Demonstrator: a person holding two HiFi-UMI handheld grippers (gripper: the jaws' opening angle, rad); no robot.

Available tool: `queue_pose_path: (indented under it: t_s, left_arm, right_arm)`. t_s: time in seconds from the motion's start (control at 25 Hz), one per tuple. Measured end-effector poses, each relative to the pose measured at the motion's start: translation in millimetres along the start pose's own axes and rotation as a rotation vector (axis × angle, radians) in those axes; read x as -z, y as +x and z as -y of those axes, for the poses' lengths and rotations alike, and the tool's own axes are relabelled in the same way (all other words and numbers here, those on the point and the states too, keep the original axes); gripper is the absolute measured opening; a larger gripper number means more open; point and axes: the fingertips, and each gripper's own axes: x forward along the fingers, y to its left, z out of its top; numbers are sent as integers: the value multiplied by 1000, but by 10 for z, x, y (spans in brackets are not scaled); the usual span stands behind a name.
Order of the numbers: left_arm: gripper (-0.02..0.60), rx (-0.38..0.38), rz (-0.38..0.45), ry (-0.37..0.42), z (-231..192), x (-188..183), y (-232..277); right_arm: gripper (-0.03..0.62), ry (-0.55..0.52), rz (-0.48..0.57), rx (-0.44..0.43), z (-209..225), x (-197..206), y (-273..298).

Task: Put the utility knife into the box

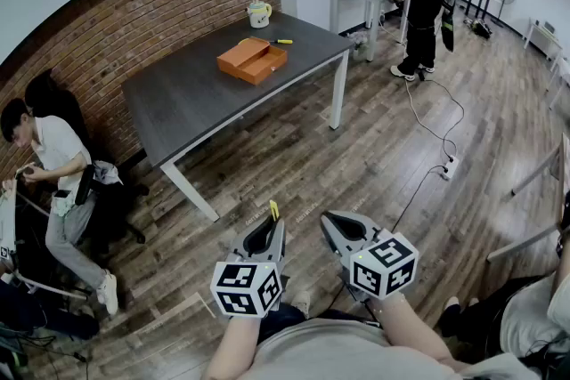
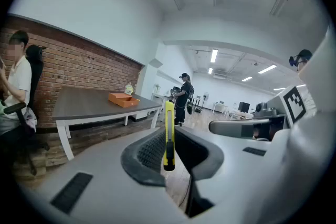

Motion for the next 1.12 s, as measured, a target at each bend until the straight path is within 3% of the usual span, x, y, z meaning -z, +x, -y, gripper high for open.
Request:
queue_pose_path:
  t_s: [0.4, 0.56, 1.12]
  left_arm:
    - [66, 23, -9, -2, -25, -5, 149]
    - [65, 31, -9, -6, -65, -50, 204]
    - [66, 83, -17, -8, -492, -185, 479]
  right_arm:
    - [3, 7, 4, -5, 49, -35, 107]
    - [5, 27, 52, 10, 91, -141, 127]
    - [5, 83, 68, 70, 203, -224, 551]
